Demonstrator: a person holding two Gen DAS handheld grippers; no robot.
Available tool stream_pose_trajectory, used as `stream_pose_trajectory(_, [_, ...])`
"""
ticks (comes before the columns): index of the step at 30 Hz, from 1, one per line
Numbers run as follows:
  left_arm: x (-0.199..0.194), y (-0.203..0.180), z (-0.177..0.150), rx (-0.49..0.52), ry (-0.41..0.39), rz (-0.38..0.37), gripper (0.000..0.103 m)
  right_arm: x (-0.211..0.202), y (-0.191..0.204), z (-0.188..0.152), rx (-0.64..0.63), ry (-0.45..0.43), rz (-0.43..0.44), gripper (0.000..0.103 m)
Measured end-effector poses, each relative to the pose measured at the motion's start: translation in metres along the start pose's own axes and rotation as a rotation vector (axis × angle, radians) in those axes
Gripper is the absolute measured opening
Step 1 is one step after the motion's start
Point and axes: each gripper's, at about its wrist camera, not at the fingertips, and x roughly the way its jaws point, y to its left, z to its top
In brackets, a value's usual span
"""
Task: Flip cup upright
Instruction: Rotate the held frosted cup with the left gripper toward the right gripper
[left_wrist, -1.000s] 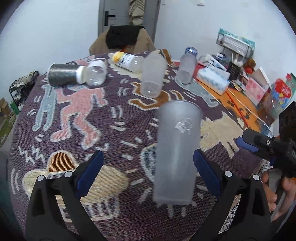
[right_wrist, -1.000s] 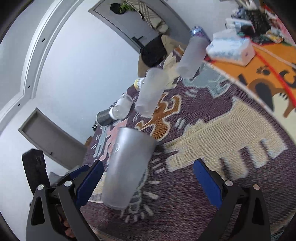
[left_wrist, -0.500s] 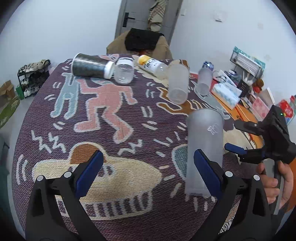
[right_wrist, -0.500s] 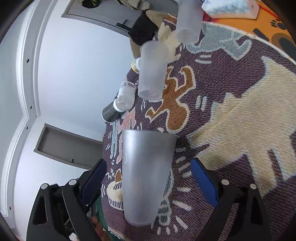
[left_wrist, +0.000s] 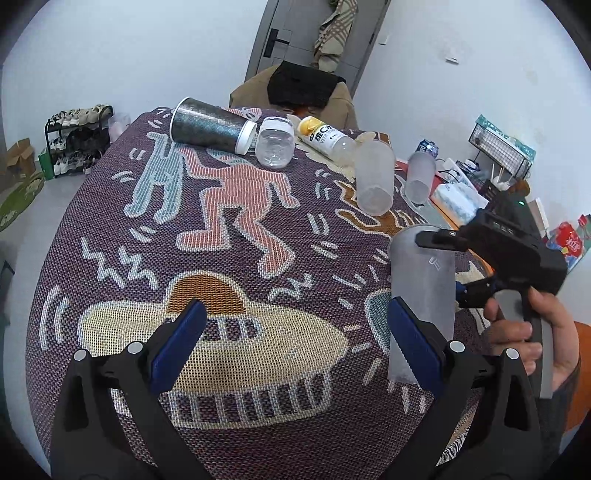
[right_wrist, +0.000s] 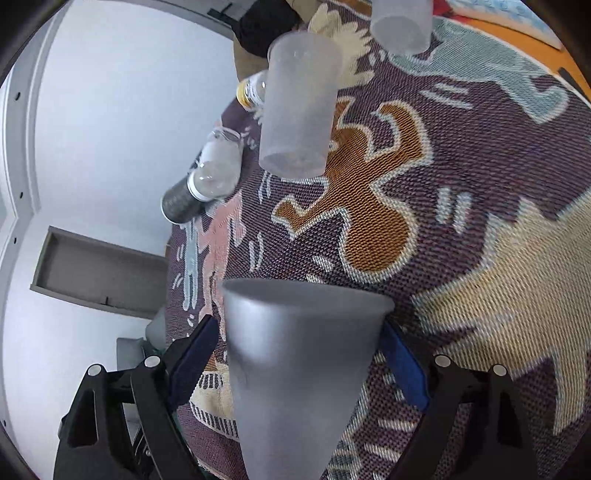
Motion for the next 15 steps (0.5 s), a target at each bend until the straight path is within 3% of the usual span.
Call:
stream_pose_trajectory(2, [-0.002, -0.001, 0.000, -0.003, -0.004, -0.004, 0.097, 0.006, -0.001, 0.004, 0.006, 0.018, -0.014, 0.078])
stream_pose_trajectory(5, [-0.008, -0.003, -0.002, 0.002, -0.016, -0.004, 0.097, 0.005, 0.000, 0.004, -0.017, 0.015, 0.004, 0.076])
stream_pose_trajectory(11, [-0.016, -0.006, -0.003, 0.001, -0.031, -0.004, 0.097, -0.026, 0.014, -0.008, -0.123, -0.066, 0.060, 0.076])
stream_pose_trajectory(15, [-0.022, -0.009, -0.005, 0.006, -0.044, -0.004, 0.097, -0.052, 0.041, -0.021, -0.274, -0.165, 0.048, 0.075])
